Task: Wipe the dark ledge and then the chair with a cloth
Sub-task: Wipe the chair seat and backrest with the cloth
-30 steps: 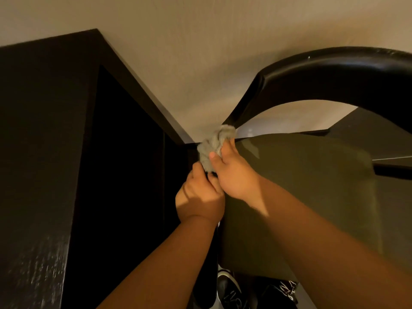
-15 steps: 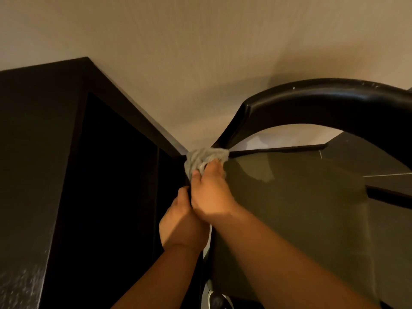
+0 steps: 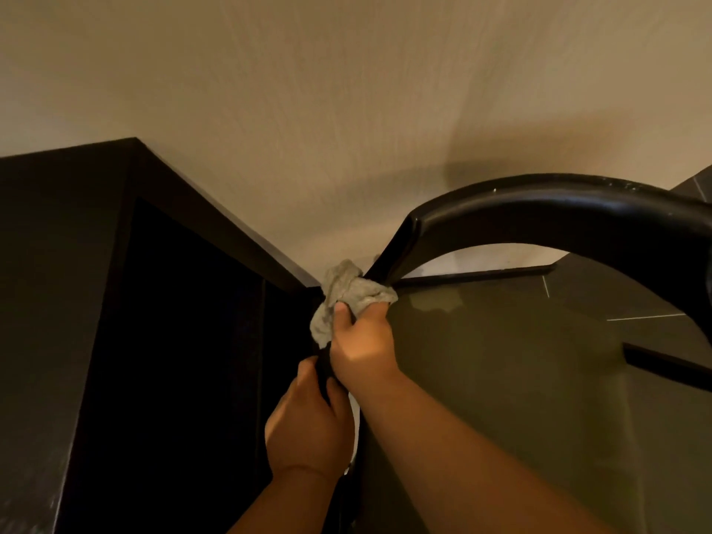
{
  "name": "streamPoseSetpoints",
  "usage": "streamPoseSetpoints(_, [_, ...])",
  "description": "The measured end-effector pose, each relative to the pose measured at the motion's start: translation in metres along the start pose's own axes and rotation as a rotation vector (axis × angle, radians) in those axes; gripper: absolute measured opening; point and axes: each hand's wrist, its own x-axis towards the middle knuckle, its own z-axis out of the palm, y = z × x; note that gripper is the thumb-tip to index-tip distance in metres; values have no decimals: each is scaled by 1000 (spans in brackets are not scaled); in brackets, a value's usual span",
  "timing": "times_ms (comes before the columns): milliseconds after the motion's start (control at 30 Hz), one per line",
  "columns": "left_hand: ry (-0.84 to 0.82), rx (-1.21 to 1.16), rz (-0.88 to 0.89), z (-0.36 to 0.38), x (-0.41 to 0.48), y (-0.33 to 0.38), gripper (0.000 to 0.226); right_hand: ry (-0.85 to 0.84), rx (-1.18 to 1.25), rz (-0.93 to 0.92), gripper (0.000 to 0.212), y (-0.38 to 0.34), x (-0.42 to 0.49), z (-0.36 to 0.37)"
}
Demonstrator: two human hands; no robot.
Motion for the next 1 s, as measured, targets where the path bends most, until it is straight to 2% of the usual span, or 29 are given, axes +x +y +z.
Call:
streamPoseSetpoints(67, [-9,-22,13,1,0,0,34,73,28,4,62,-7,11,-2])
streamPoseSetpoints(200, [-17,-20,36,4,-1,-1,49,249,246,57,81,-26,35,-9])
streamPoseSetpoints(367, [-34,-61,39,-1,-4,0,46,407,336,-152,103,-24,43,-20])
streamPoseSetpoints(433, [-26,-63,52,0,-3,-2,44,402,266,-135,105,-26,46,-20])
streamPoseSetpoints(533, [-25,-51,52,1,-2,-4,46,331,142,-10,84,-22,41,-9])
streamPoseSetpoints(600, [-17,-61,58,0,-3,-4,47,265,85,39,84,-21,37,-10])
streamPoseSetpoints(700, [-18,-54,62,0,-2,-3,39,331,280,-70,74,-36,44,-30])
streamPoseSetpoints(800, [-4,-62,77,2,-3,-5,39,467,332,-167,88,-59,54,-55])
streamPoseSetpoints(867, [1,-70,66,4,-2,-8,39,482,334,-152,97,-69,52,-61])
streamPoseSetpoints(967, [23,-45,71,5,-3,-9,43,553,337,-227,111,-62,53,-51])
streamPoseSetpoints(1000, [30,-40,75,5,-3,-9,44,517,339,-212,115,-59,52,-46])
